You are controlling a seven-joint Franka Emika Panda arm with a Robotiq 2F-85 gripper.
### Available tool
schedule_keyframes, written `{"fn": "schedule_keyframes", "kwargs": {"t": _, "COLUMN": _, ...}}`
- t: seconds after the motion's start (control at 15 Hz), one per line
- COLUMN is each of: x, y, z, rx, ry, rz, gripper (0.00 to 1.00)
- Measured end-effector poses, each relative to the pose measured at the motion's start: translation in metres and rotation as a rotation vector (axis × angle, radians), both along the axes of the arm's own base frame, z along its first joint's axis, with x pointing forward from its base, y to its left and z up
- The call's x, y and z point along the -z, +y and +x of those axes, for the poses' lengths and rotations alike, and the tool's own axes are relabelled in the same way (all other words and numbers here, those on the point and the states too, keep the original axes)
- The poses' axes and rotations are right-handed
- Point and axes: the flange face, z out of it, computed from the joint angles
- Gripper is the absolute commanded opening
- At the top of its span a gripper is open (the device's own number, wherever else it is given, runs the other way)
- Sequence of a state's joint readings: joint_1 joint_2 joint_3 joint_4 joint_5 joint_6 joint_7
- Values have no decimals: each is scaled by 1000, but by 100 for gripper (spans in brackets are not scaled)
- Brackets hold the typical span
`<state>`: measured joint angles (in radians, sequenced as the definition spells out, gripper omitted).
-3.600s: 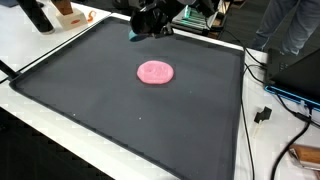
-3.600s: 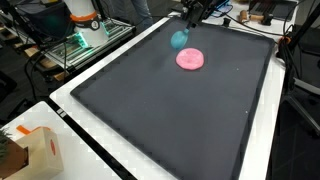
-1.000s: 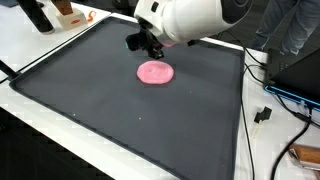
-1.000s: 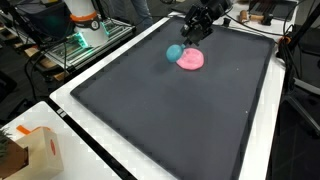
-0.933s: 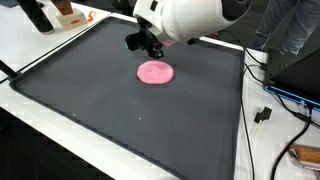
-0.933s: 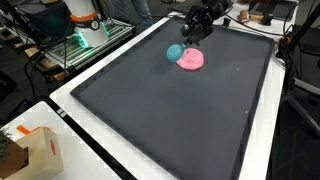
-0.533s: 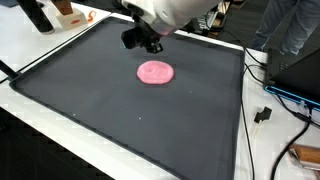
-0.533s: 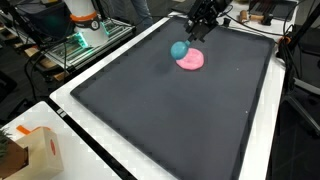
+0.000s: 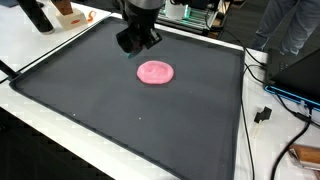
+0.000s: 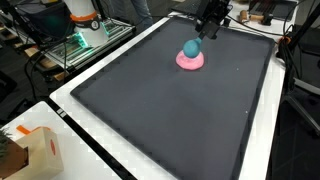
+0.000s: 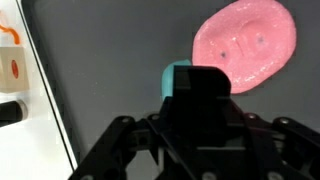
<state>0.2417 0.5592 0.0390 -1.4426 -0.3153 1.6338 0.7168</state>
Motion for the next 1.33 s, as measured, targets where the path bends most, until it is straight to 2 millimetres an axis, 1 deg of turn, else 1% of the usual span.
{"fn": "schedule_keyframes", "kwargs": {"t": 0.2, "x": -8, "y": -14, "z": 5, "rx": -34, "ry": -12, "rz": 150, "gripper": 25}}
{"fn": "schedule_keyframes", "kwargs": {"t": 0.53, "x": -9, "y": -40, "z": 8, "rx": -96, "ry": -24, "rz": 395, "gripper": 25}}
{"fn": "schedule_keyframes", "kwargs": {"t": 0.87, "x": -8, "y": -64, "z": 3, "rx": -169, "ry": -23, "rz": 589, "gripper": 25}}
{"fn": "schedule_keyframes", "kwargs": {"t": 1.33, "x": -2, "y": -87, "z": -10, "rx": -270, "ry": -30, "rz": 787, "gripper": 25}}
